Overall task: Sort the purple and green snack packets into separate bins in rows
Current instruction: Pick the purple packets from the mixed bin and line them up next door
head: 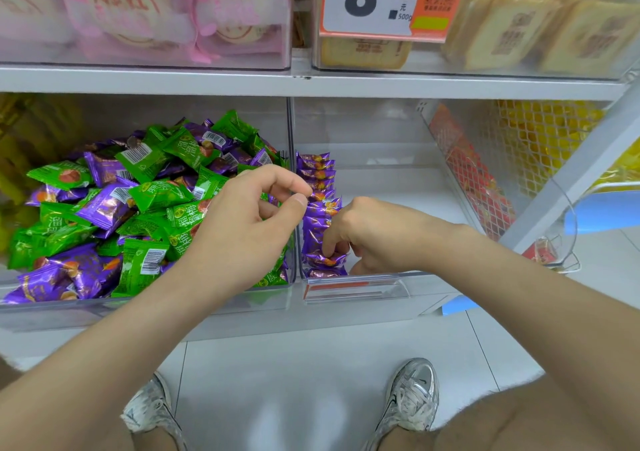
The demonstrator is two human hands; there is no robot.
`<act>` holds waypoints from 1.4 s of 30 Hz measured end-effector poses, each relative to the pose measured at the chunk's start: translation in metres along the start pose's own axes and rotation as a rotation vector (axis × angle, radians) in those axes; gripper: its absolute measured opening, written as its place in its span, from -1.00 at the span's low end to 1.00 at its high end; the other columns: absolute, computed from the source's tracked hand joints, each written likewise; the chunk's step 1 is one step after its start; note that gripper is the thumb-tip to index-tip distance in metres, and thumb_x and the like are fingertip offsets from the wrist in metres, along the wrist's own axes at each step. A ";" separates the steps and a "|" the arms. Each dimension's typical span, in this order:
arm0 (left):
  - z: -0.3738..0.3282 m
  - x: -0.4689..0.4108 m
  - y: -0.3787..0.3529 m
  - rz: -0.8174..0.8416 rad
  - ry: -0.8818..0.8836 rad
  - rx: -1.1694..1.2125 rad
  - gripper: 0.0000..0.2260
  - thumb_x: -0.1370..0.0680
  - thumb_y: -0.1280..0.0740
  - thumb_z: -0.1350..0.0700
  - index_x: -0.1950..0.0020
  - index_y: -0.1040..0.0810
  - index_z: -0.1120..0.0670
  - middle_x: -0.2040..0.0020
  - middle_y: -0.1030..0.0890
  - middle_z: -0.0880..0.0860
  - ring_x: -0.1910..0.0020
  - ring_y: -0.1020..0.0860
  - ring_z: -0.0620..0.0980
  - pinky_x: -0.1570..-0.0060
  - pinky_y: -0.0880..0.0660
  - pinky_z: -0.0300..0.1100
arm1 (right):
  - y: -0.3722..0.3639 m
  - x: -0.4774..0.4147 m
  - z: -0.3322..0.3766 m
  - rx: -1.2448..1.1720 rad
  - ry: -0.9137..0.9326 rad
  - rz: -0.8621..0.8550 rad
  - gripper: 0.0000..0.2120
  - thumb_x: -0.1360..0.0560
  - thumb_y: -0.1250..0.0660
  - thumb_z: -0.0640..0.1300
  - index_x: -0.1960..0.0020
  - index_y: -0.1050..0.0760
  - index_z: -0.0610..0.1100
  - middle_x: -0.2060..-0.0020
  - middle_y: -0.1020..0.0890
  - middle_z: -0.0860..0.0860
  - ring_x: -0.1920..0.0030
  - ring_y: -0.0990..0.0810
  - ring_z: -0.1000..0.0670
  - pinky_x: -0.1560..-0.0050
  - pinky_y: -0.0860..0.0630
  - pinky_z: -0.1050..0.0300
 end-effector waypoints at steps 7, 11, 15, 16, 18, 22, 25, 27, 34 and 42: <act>-0.001 -0.001 0.000 0.003 0.002 -0.013 -0.86 -0.65 -0.37 0.13 -0.03 -0.67 -0.09 0.08 -0.60 -0.07 0.48 -0.41 -0.16 0.41 -0.34 -0.32 | 0.000 0.002 -0.006 -0.112 0.009 -0.061 -0.69 -0.38 -0.61 -0.09 -0.12 -0.74 0.00 0.12 -0.73 0.08 0.28 -0.50 0.39 0.21 -0.34 0.51; -0.001 0.000 0.000 0.002 0.003 -0.010 -0.87 -0.65 -0.37 0.14 -0.02 -0.67 -0.09 0.06 -0.60 -0.06 0.47 -0.41 -0.17 0.42 -0.33 -0.36 | 0.002 0.008 -0.007 -0.199 -0.033 -0.099 -0.80 -0.44 -0.56 -0.12 -0.06 -0.76 0.00 0.21 -0.73 0.11 0.30 -0.53 0.42 0.18 -0.33 0.56; -0.001 0.000 0.000 0.004 0.004 -0.013 -0.87 -0.65 -0.37 0.14 -0.02 -0.67 -0.08 0.07 -0.60 -0.06 0.49 -0.41 -0.17 0.42 -0.33 -0.35 | 0.006 0.009 -0.006 -0.239 -0.086 -0.026 -0.76 -0.41 -0.58 -0.14 -0.07 -0.75 0.03 0.20 -0.73 0.12 0.28 -0.57 0.37 0.18 -0.37 0.53; -0.001 0.000 0.000 0.005 0.005 -0.015 -0.87 -0.65 -0.37 0.13 -0.02 -0.67 -0.09 0.08 -0.60 -0.06 0.49 -0.40 -0.17 0.42 -0.33 -0.33 | 0.008 0.011 -0.006 -0.255 -0.108 -0.013 -0.74 -0.40 -0.58 -0.15 -0.07 -0.75 0.05 0.19 -0.73 0.13 0.27 -0.60 0.34 0.18 -0.39 0.51; 0.000 0.000 0.000 0.010 0.007 -0.006 -0.87 -0.65 -0.37 0.13 -0.03 -0.67 -0.09 0.07 -0.60 -0.06 0.50 -0.39 -0.16 0.43 -0.33 -0.32 | 0.013 0.015 -0.008 -0.311 -0.183 -0.032 -0.74 -0.39 -0.51 -0.17 -0.04 -0.74 0.06 0.23 -0.73 0.13 0.27 -0.65 0.24 0.18 -0.47 0.44; 0.002 0.000 0.000 0.008 0.019 0.026 -0.88 -0.65 -0.37 0.12 -0.08 -0.65 -0.10 0.07 -0.58 -0.06 0.50 -0.39 -0.17 0.38 -0.41 -0.21 | 0.020 0.015 -0.032 -0.358 -0.530 -0.274 -0.72 -0.46 -0.35 -0.16 -0.14 -0.67 0.00 0.25 -0.71 0.09 0.15 -0.68 0.13 0.03 -0.57 0.17; 0.004 -0.001 0.000 -0.004 0.039 0.043 -0.88 -0.65 -0.38 0.12 -0.10 -0.64 -0.10 0.07 -0.57 -0.04 0.50 -0.38 -0.17 0.40 -0.39 -0.23 | 0.003 0.009 -0.040 -0.528 -0.730 -0.183 -0.47 -0.54 -0.34 -0.15 -0.51 -0.40 -0.15 0.01 -0.70 -0.05 0.03 -0.69 -0.09 -0.05 -0.61 0.04; 0.003 -0.001 0.000 -0.011 0.038 0.046 -0.87 -0.65 -0.38 0.13 -0.10 -0.64 -0.09 0.08 -0.57 -0.02 0.50 -0.37 -0.16 0.46 -0.32 -0.32 | -0.009 0.004 -0.031 -0.779 -0.750 -0.084 -0.37 -0.56 -0.35 -0.25 -0.59 -0.24 -0.17 0.04 -0.66 -0.12 0.16 -0.67 -0.07 -0.01 -0.67 -0.03; 0.004 0.000 0.001 0.012 0.033 0.059 -0.85 -0.66 -0.36 0.15 -0.10 -0.65 -0.10 0.10 -0.57 -0.02 0.39 -0.42 -0.03 0.44 -0.34 -0.23 | -0.012 -0.011 -0.016 -0.901 -0.667 -0.016 -0.77 -0.55 -0.24 -0.41 -0.08 -0.58 -0.18 0.24 -0.65 -0.01 0.23 -0.68 0.02 -0.03 -0.70 0.05; -0.001 0.005 0.003 0.088 0.037 0.055 -0.83 -0.67 -0.33 0.12 -0.17 -0.58 -0.15 0.00 -0.60 0.03 0.10 -0.60 0.34 0.06 -0.58 0.23 | -0.015 0.000 -0.025 -0.911 -0.880 0.069 -0.83 -0.61 -0.24 -0.22 -0.14 -0.49 -0.27 -0.02 -0.69 -0.18 0.12 -0.77 -0.15 -0.04 -0.72 -0.03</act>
Point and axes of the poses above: each hand's wrist, its own x-axis away from the middle knuckle, its own y-axis out of the back of the hand, z = x × y, the point moved 4 cm from there along -x, towards the middle knuckle
